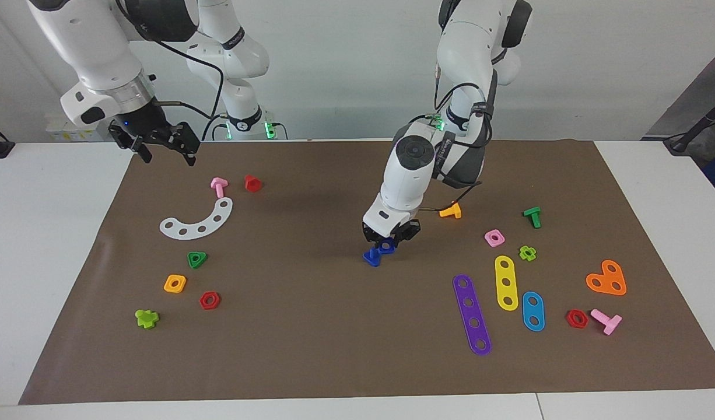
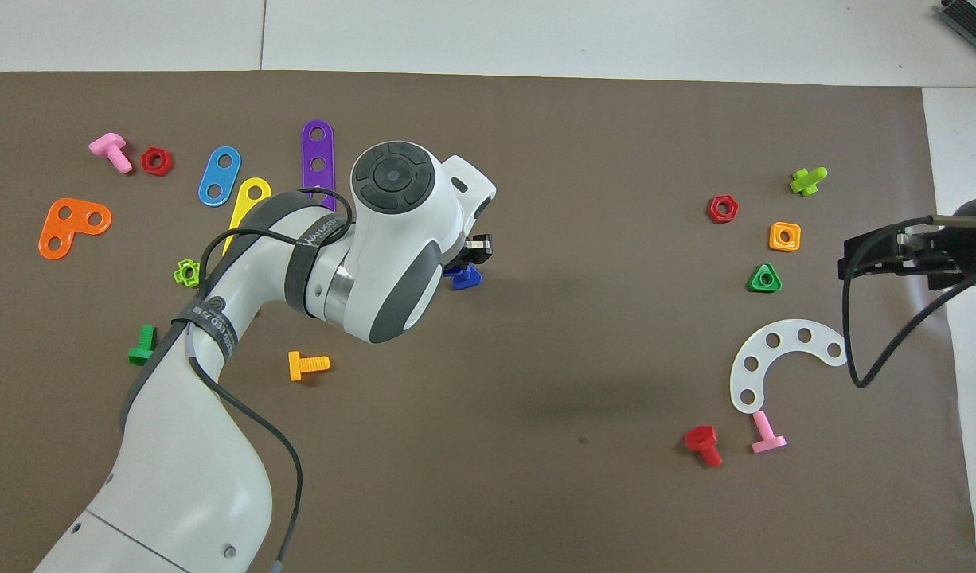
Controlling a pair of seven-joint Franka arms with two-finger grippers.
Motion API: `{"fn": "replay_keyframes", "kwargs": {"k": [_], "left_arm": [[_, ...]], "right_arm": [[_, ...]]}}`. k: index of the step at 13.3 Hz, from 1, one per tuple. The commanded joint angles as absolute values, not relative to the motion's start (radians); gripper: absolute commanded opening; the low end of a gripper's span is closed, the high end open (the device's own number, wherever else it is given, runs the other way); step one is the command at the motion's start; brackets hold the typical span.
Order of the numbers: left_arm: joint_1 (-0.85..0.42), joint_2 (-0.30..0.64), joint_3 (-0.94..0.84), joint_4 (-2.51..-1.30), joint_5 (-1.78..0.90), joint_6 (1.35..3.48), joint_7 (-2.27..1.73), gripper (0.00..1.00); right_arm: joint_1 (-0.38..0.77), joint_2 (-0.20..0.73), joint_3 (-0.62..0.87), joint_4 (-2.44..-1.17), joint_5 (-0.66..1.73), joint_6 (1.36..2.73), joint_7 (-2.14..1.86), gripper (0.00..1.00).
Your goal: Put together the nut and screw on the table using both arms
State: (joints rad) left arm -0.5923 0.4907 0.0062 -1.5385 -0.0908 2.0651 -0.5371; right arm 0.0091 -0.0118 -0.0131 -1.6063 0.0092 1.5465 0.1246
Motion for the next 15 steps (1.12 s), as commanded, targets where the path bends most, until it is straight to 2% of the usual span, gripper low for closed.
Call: {"fn": "replay_keyframes", "kwargs": {"k": [1, 15], "left_arm": [[-0.627, 0.534, 0.026, -1.470, -0.109, 2.031, -0.557, 0.18], [-0.657, 0.540, 0.028, -1.499, -0.095, 2.036, -0.563, 0.17]], "right_arm": [[0.005, -0.035, -0.008, -1.637, 0.025, 1.566, 0.132, 1.00], [0.015, -0.031, -0.017, -1.638, 0.025, 1.559, 0.141, 1.00]]}}
